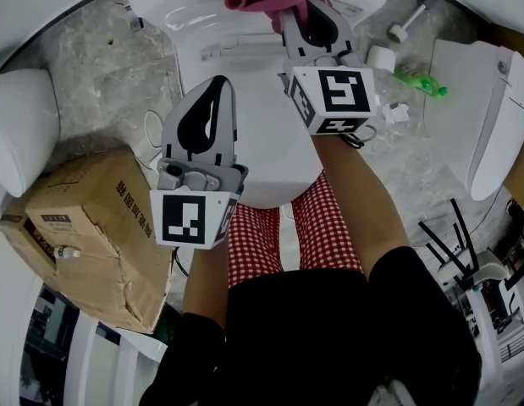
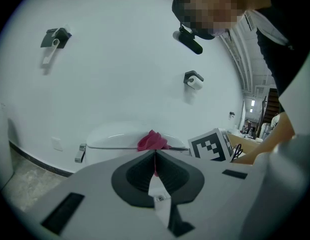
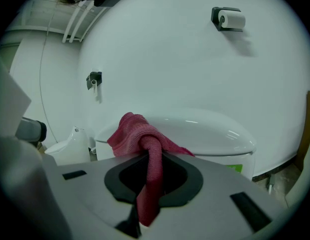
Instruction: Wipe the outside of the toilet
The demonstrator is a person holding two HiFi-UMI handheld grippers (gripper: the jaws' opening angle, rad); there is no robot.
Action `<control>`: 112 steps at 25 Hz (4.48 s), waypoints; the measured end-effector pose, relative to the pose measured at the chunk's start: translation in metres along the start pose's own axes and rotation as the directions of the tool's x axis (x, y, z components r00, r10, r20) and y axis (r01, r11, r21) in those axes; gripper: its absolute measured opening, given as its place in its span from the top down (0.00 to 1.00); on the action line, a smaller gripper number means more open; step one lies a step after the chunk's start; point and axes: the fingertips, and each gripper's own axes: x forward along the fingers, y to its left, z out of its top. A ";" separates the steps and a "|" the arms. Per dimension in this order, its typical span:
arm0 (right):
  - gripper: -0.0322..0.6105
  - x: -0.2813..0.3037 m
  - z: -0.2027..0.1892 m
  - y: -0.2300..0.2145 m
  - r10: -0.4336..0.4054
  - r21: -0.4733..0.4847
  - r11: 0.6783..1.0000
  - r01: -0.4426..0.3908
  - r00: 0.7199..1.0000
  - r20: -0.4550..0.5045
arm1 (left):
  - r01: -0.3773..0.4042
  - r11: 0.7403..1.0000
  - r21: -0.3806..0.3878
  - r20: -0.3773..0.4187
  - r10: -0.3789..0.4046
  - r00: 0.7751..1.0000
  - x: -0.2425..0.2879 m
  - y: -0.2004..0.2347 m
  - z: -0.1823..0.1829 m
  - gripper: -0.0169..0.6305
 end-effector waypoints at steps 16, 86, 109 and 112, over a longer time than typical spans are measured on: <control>0.86 -0.033 -0.003 -0.056 -0.070 0.030 0.997 0.070 0.998 0.002 | 0.040 0.999 0.030 -0.011 -0.040 0.999 0.022 -0.035 0.005 0.96; 0.86 0.016 -0.058 0.135 0.345 -0.101 0.927 -0.361 0.928 -0.142 | -0.174 0.978 -0.118 0.018 0.177 0.984 -0.039 0.064 -0.030 0.96; 0.86 0.088 -0.117 0.143 0.204 0.114 0.978 -0.176 0.920 -0.336 | -0.235 0.955 -0.179 0.021 0.243 0.970 -0.063 0.131 -0.033 0.96; 0.86 0.091 -0.116 0.139 0.191 0.128 0.979 -0.157 0.925 -0.329 | -0.234 0.963 -0.133 0.005 0.237 0.972 -0.061 0.129 -0.033 0.96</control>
